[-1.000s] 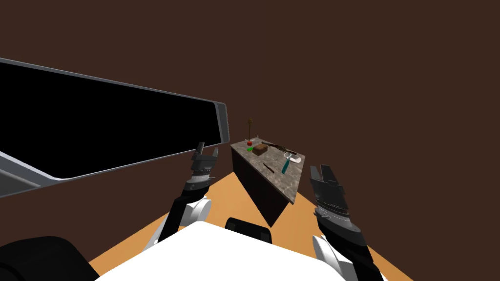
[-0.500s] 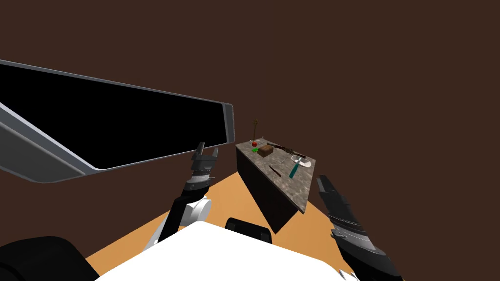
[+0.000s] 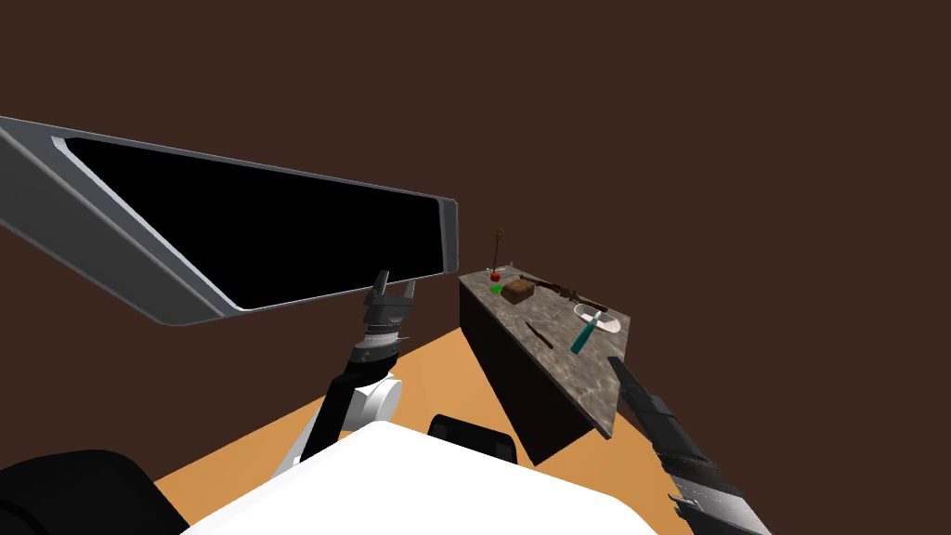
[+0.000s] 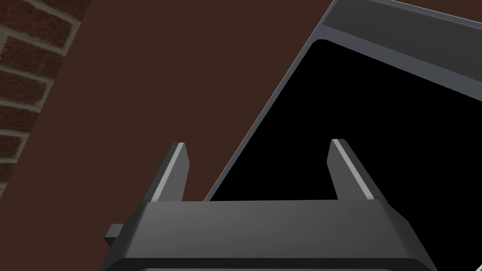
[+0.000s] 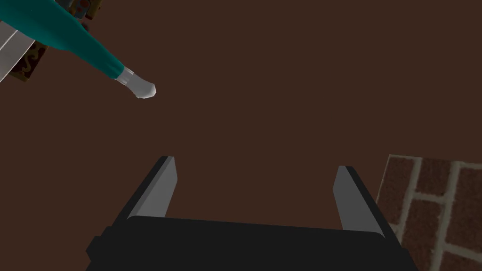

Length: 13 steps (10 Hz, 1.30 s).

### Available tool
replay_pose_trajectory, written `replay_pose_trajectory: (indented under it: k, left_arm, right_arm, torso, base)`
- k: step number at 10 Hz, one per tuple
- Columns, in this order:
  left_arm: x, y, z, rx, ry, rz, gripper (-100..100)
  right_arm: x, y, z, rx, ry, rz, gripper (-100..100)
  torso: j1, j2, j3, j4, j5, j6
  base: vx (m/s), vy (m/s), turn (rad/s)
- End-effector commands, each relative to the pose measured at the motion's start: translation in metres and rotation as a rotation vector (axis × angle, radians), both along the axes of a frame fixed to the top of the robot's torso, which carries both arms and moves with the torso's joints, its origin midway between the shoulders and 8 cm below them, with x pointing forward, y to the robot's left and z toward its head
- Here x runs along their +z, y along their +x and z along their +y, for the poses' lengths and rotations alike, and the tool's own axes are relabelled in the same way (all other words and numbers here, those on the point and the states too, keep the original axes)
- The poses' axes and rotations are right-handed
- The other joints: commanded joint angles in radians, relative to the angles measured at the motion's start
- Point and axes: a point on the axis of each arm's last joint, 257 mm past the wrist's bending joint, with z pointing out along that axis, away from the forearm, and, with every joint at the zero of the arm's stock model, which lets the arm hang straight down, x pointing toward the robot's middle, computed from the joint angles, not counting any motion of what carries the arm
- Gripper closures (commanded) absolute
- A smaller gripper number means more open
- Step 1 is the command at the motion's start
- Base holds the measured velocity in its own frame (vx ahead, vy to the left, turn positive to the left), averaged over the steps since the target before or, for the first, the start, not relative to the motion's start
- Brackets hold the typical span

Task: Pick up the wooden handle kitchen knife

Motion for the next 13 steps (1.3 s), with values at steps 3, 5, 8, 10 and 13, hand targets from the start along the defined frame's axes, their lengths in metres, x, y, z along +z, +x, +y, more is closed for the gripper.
replay_pose_trajectory:
  k: [3, 5, 8, 10, 13]
  left_arm:
    - [0.000, 0.000, 0.000, 0.000, 0.000, 0.000, 0]
    - [0.000, 0.000, 0.000, 0.000, 0.000, 0.000, 0]
    - [0.000, 0.000, 0.000, 0.000, 0.000, 0.000, 0]
    - [0.000, 0.000, 0.000, 0.000, 0.000, 0.000, 0]
    - [0.000, 0.000, 0.000, 0.000, 0.000, 0.000, 0]
  right_arm:
    - [-0.031, -0.022, -0.022, -0.039, -0.080, 0.133, -100]
    - [-0.059, -0.042, -0.045, -0.065, -0.186, 0.263, -100]
    - [-0.089, -0.073, -0.070, -0.087, -0.294, 0.419, -100]
    - [-0.106, -0.096, -0.082, -0.094, -0.349, 0.511, -100]
    - [-0.130, -0.130, -0.103, -0.086, -0.457, 0.657, -100]
  torso:
    - [0.000, 0.000, 0.000, 0.000, 0.000, 0.001]
    - [-0.001, 0.000, 0.000, 0.000, 0.000, 0.000]
    - [-0.001, -0.001, -0.001, 0.000, 0.000, 0.000]
    - [-0.001, -0.002, -0.001, -0.001, 0.000, 0.001]
    - [-0.001, -0.003, -0.002, -0.001, 0.000, 0.001]
  base:
    - [0.048, 0.037, 0.094]
    - [0.078, 0.049, 0.221]
    - [0.086, 0.043, 0.196]
    - [0.091, 0.026, 0.131]
    - [0.106, 0.025, 0.191]
